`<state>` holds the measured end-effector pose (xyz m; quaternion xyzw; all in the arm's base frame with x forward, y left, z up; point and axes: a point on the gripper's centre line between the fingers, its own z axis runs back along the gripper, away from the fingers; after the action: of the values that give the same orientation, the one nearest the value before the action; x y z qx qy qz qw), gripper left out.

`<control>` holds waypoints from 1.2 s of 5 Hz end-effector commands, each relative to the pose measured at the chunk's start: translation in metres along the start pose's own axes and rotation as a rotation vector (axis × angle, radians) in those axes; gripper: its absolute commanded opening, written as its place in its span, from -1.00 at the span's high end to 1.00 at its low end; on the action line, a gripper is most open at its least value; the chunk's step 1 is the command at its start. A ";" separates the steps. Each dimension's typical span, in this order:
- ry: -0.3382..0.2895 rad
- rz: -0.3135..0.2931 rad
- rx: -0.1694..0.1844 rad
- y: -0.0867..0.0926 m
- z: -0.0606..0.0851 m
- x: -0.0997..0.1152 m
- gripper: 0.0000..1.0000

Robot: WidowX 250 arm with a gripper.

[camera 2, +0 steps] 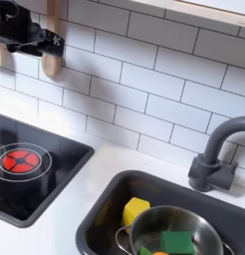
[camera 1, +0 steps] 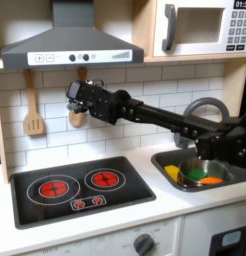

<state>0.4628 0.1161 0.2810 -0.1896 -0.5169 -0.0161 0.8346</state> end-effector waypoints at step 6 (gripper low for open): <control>0.461 -0.100 0.069 -0.017 0.066 -0.064 -1.00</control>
<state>0.3738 0.1070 0.2576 -0.1289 -0.3203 -0.0838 0.9348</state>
